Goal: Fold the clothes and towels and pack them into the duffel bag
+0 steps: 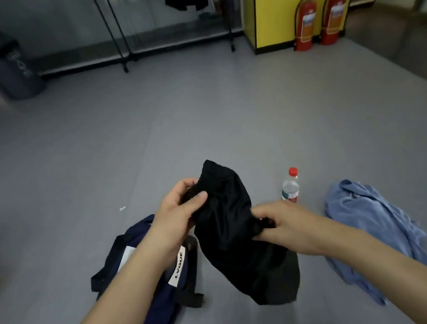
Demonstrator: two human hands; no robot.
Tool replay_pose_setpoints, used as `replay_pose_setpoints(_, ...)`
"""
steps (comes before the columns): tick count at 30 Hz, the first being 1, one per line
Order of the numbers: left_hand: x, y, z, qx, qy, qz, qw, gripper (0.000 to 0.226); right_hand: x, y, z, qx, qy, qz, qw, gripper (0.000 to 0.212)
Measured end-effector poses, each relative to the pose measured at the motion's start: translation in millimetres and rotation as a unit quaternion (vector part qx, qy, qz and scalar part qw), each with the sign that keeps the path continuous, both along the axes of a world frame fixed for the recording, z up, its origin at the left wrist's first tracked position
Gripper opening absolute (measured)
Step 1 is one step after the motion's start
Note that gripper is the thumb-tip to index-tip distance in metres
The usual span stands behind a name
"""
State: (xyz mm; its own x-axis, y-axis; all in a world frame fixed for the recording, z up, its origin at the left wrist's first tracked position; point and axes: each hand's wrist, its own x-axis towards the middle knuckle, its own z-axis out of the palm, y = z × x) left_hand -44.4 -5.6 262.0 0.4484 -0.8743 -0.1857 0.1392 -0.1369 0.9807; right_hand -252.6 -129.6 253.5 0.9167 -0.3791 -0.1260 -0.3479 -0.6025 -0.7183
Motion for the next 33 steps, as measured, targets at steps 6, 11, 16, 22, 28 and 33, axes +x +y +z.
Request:
replay_pose_setpoints(6,19,39,21,-0.034,-0.150,-0.035,0.987,0.022,47,11,26,0.004,0.030,-0.051,0.998,0.008)
replay_pose_setpoints(11,41,48,14,-0.021,-0.260,-0.054,0.964,0.036,89,26,36,0.000,-0.077,-0.122,0.990,0.034)
replay_pose_setpoints(16,65,59,13,0.008,-0.286,-0.093,0.954,0.044,121,42,31,0.017,-0.056,-0.056,0.997,0.050)
replay_pose_setpoints(22,80,71,10,0.025,-0.326,-0.132,0.936,0.046,135,50,-2,0.026,0.017,-0.001,1.000,0.057)
replay_pose_setpoints(28,95,81,3,0.048,-0.326,-0.139,0.934,0.049,142,52,-9,0.044,0.022,-0.008,0.999,0.014)
replay_pose_setpoints(33,106,87,-4,0.066,-0.345,-0.135,0.926,0.046,148,62,-14,0.003,0.019,-0.011,1.000,0.012)
